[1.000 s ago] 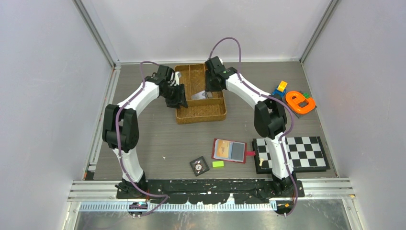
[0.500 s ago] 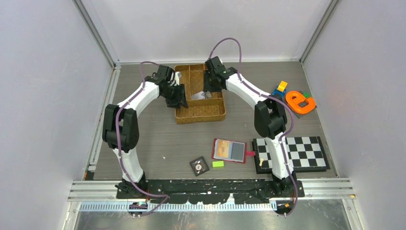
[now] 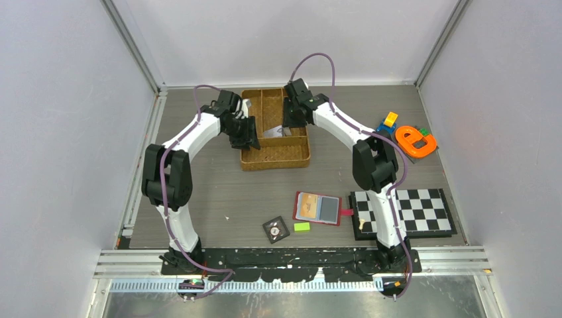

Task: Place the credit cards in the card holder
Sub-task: Pick up the credit card from the storage box.

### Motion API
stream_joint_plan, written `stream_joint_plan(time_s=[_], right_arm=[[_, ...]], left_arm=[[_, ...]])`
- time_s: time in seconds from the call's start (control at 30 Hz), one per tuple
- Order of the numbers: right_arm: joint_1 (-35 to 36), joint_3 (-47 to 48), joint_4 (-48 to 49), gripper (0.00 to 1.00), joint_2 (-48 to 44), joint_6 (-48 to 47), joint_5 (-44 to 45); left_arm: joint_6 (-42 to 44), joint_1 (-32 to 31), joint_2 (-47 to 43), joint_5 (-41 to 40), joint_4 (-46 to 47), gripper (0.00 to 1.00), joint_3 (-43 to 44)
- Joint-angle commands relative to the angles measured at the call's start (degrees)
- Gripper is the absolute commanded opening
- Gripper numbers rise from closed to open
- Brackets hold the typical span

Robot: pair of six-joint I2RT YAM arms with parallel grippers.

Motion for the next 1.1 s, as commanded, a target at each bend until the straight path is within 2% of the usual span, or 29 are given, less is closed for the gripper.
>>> stream_joint_plan(time_s=[0.0, 0.17, 0.5, 0.73, 0.93, 1.07], right_arm=[[0.66, -0.26, 2.90, 0.38, -5.01, 1.18, -0.80], [0.67, -0.73, 3.23, 0.36, -5.66, 1.20, -0.61], [0.60, -1.60, 3.41, 0.21, -6.76, 1.16, 0.12], [0.61, -1.24, -1.27, 0.00, -10.19, -1.64, 7.10], [0.65, -3.73, -4.51, 0.00, -17.47, -6.71, 11.37], [0.26, -5.76, -7.91, 0.00, -23.44, -10.29, 5.32]], left_arm=[[0.21, 0.28, -2.25, 1.04, 0.34, 0.46, 0.05], [0.21, 0.28, -2.29, 1.23, 0.36, 0.45, 0.01], [0.30, 0.28, -2.67, 1.07, 0.26, 0.45, -0.08], [0.96, 0.28, -6.09, 0.20, 2.07, 0.44, -1.40], [3.38, 0.19, -13.25, 0.42, 5.10, 0.50, -3.41], [5.36, -0.03, -19.15, 5.08, 6.94, 0.55, -4.87]])
